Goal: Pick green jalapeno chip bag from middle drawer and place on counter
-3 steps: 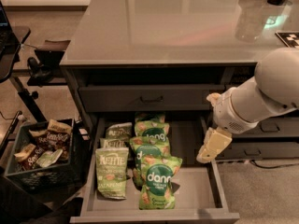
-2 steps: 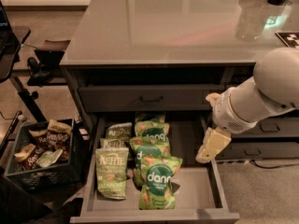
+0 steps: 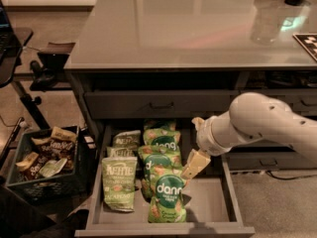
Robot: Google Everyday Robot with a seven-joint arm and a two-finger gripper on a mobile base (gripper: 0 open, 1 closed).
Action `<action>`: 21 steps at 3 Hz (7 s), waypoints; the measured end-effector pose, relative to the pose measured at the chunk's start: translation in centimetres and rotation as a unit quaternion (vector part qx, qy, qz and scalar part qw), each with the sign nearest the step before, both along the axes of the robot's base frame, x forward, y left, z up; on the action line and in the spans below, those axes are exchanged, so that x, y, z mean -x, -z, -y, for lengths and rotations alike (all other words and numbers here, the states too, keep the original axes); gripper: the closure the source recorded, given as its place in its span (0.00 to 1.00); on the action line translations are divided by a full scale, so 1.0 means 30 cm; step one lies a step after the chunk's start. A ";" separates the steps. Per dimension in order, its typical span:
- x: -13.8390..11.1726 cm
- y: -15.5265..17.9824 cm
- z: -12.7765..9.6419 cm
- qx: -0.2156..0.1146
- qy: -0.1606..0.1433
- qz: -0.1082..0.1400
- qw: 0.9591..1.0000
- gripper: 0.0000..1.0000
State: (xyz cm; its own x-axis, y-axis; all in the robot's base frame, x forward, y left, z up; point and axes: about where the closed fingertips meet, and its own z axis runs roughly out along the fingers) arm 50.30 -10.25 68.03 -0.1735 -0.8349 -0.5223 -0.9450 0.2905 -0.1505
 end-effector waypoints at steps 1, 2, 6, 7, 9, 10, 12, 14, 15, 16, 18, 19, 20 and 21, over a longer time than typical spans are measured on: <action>-0.094 0.154 -0.110 -0.039 -0.017 0.008 0.999 0.00; -0.169 0.251 -0.234 -0.073 -0.041 0.023 0.996 0.00; -0.252 0.317 -0.548 -0.118 -0.100 0.039 0.987 0.00; -0.280 0.370 -0.620 -0.110 -0.112 0.028 0.987 0.00; -0.308 0.505 -0.709 -0.074 -0.123 -0.009 0.990 0.00; -0.306 0.560 -0.733 -0.065 -0.122 -0.026 0.990 0.00; -0.283 0.650 -0.747 -0.060 -0.110 -0.054 0.991 0.09; -0.268 0.737 -0.753 -0.068 -0.101 -0.085 0.989 0.18; -0.261 0.767 -0.761 -0.072 -0.100 -0.097 0.988 0.21; -0.260 0.769 -0.762 -0.072 -0.100 -0.098 0.987 0.31; -0.243 0.771 -0.774 -0.072 -0.104 -0.102 0.987 0.37; -0.234 0.780 -0.782 -0.074 -0.105 -0.106 0.986 0.42; -0.225 0.809 -0.800 -0.082 -0.106 -0.116 0.984 0.41; -0.215 0.831 -0.812 -0.087 -0.106 -0.125 0.983 0.45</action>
Offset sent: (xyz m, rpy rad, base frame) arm 0.0791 0.1131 -0.1077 0.2290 -0.0886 0.1361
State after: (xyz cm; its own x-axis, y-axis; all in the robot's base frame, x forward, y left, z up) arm 56.73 14.12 43.11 -0.1454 -0.7675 -0.6244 -0.9883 0.0830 0.1280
